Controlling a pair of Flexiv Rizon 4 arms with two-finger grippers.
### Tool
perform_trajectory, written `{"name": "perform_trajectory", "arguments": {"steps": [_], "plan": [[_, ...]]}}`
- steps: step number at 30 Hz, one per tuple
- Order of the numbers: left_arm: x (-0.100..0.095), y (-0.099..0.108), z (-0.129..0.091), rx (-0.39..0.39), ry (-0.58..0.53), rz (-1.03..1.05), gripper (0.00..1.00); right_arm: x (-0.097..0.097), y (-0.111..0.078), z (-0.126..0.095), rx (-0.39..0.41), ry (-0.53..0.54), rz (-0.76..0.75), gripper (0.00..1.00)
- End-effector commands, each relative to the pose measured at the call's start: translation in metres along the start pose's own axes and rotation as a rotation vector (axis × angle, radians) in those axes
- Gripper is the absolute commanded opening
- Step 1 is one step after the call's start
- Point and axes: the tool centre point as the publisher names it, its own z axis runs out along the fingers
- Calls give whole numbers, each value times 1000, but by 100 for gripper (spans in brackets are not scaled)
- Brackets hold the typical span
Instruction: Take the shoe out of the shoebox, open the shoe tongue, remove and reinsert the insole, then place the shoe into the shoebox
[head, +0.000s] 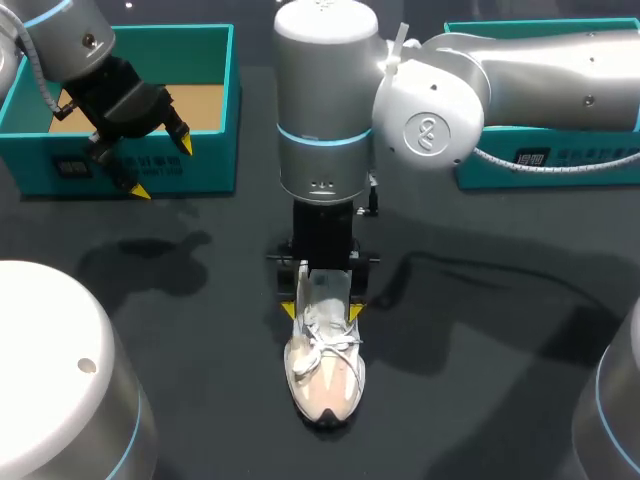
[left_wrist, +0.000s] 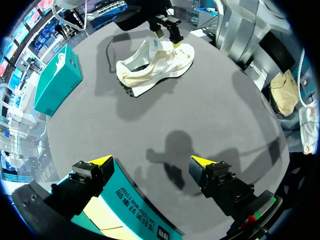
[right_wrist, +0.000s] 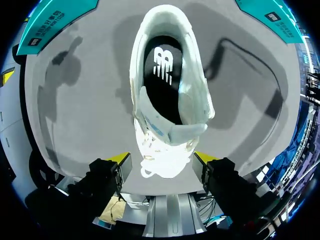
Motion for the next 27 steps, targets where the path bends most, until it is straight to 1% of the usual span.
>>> {"name": "perform_trajectory", "arguments": {"steps": [1,5,6,7,8,9,12,14,15,17,23,27], "plan": [[0,0,0,-3,2,0,100,1,-14,-1,-9,-1,9,73],[0,0,0,-3,2,0,100,2,-32,-5,-28,-2,26,67],[0,0,0,-3,2,0,100,2,-36,-6,-27,-5,38,64],[0,0,0,-3,2,0,100,3,-40,-7,-23,-9,49,58],[0,0,0,-3,2,0,100,3,-44,-7,-20,-12,57,49],[0,0,0,-3,2,0,100,4,-48,-8,-21,-12,60,45],[0,0,0,-3,2,0,100,4,-60,-9,-17,-17,97,38],[0,0,0,-3,2,0,100,4,-63,-9,-18,-18,101,36],[0,0,0,-3,2,0,100,4,-63,-9,-19,-19,102,33],[0,0,0,-3,2,0,100,5,-61,-10,-24,-27,96,30],[0,0,0,-3,2,0,100,5,-47,-15,-41,-61,73,32],[0,0,0,-3,2,0,100,7,-29,-16,-53,-71,31,32]]}}
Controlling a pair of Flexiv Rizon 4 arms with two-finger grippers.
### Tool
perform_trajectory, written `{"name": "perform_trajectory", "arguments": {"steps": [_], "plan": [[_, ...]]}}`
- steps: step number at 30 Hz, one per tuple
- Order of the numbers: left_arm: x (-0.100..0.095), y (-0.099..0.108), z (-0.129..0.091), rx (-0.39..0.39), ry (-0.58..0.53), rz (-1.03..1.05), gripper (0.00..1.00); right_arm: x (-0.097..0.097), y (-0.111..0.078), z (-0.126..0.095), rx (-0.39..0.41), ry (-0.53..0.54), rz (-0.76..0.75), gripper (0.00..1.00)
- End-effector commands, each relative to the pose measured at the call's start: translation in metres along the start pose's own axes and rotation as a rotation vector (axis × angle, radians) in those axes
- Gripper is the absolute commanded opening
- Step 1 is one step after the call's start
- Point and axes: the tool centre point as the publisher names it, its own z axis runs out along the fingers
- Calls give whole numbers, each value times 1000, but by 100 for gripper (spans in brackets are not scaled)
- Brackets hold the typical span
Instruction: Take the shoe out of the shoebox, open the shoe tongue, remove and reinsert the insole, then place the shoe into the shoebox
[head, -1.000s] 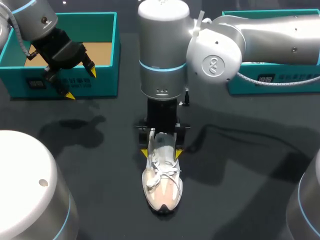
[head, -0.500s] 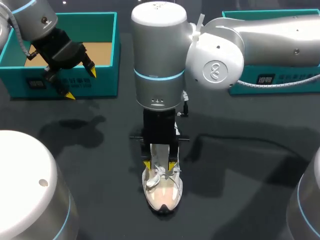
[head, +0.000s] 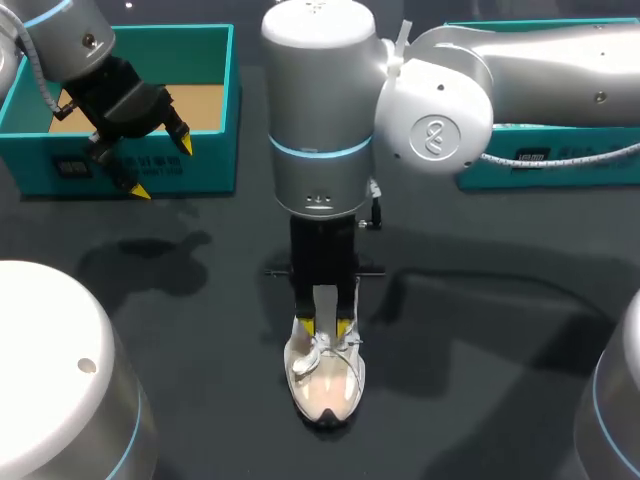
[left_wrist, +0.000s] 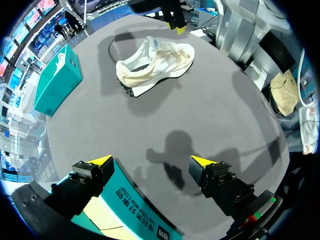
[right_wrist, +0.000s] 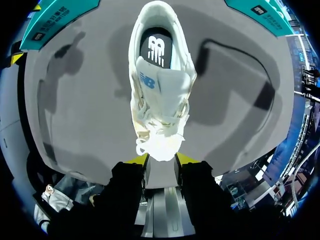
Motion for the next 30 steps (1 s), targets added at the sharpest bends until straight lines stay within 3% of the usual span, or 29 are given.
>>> {"name": "perform_trajectory", "arguments": {"steps": [1,6,14,30], "plan": [[0,0,0,-3,2,0,100,14,11,0,-11,-43,10,32],[0,0,0,-3,2,0,100,17,32,4,-17,-44,-27,33],[0,0,0,-3,2,0,100,5,55,18,-21,-32,-29,33],[0,0,0,-3,2,0,100,-8,91,38,-17,19,-56,28]]}}
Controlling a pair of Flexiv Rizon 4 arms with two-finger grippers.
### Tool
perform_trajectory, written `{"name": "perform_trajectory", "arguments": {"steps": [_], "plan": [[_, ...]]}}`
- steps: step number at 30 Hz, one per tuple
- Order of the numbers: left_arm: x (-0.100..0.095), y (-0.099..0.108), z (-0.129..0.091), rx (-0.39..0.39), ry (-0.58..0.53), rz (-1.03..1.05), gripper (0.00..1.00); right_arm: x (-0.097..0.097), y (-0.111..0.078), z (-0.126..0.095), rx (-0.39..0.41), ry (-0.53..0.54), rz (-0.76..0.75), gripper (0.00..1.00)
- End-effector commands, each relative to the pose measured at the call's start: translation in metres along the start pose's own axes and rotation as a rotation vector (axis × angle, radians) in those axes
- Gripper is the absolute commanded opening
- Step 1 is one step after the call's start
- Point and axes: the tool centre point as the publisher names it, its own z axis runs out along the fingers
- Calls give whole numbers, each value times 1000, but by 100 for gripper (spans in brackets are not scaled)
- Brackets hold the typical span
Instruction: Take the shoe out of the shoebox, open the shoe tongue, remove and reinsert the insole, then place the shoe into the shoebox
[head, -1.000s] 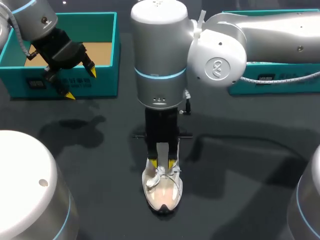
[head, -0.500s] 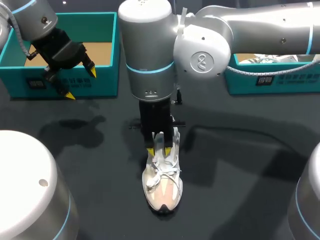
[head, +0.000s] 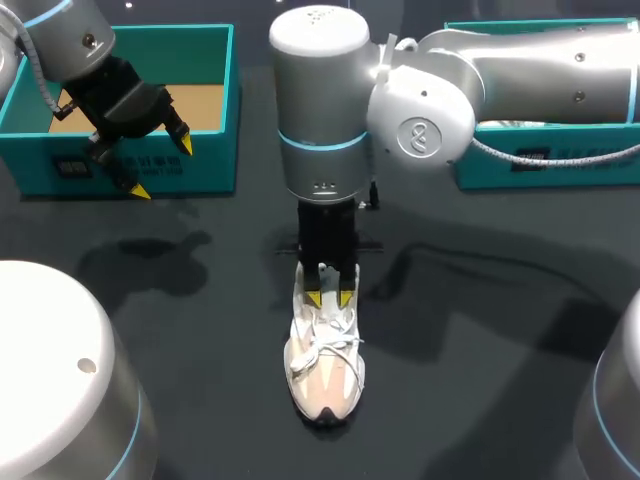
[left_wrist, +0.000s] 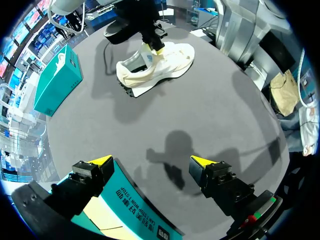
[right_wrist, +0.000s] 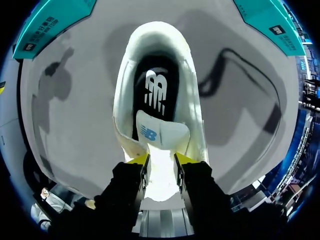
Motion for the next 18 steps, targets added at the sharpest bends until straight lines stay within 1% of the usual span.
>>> {"name": "perform_trajectory", "arguments": {"steps": [1,7,10,12,18], "plan": [[0,0,0,-3,2,0,100,-3,9,3,15,16,-9,29],[0,0,0,-3,2,0,100,-2,-2,-21,-13,-65,-1,31],[0,0,0,-3,2,0,100,-1,-3,-28,-29,-89,-5,33],[0,0,0,-3,2,0,100,-2,1,-28,-30,-90,-10,34],[0,0,0,-3,2,0,100,-5,15,-15,-26,-42,-33,32]]}}
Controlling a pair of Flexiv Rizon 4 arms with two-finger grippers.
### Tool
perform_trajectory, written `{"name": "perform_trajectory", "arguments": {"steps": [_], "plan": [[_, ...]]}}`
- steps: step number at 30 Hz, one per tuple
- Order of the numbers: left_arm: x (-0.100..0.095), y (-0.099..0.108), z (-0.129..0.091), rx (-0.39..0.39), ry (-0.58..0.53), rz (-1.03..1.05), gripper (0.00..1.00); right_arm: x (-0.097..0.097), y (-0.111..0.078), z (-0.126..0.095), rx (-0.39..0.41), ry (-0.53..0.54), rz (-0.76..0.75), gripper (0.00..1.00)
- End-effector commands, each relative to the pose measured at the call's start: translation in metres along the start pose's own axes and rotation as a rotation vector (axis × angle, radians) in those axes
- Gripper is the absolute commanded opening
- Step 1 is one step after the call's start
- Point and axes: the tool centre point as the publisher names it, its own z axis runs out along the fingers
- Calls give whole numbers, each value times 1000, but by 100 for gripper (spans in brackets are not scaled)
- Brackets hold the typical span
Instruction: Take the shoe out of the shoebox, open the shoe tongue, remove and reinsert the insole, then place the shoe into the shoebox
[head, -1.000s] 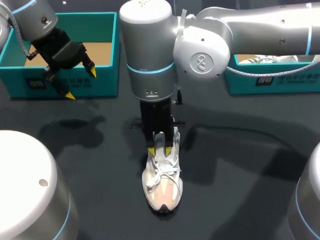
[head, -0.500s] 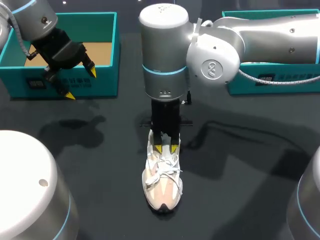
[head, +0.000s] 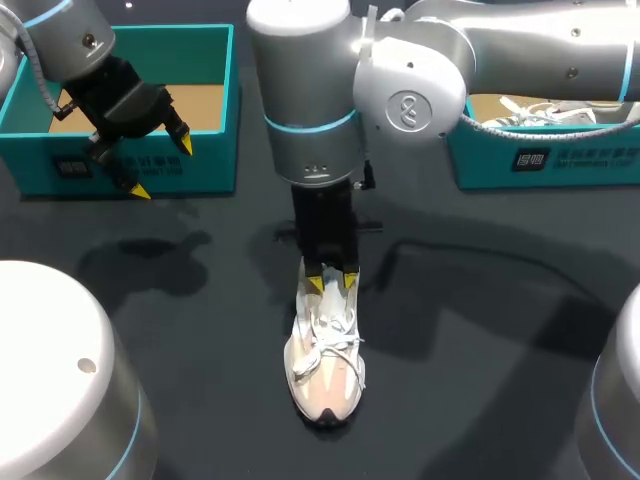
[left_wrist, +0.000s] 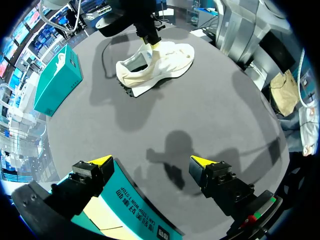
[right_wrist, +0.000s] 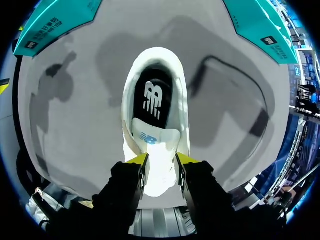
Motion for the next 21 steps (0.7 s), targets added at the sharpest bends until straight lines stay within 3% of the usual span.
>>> {"name": "perform_trajectory", "arguments": {"steps": [1,8,17,21], "plan": [[0,0,0,-3,2,0,100,-2,10,15,11,34,-5,32],[0,0,0,-3,2,0,100,-3,22,31,38,82,-14,29],[0,0,0,-3,2,0,100,0,13,-10,-19,-31,-67,34],[0,0,0,-3,2,0,100,-4,12,-27,-81,-91,-180,37]]}}
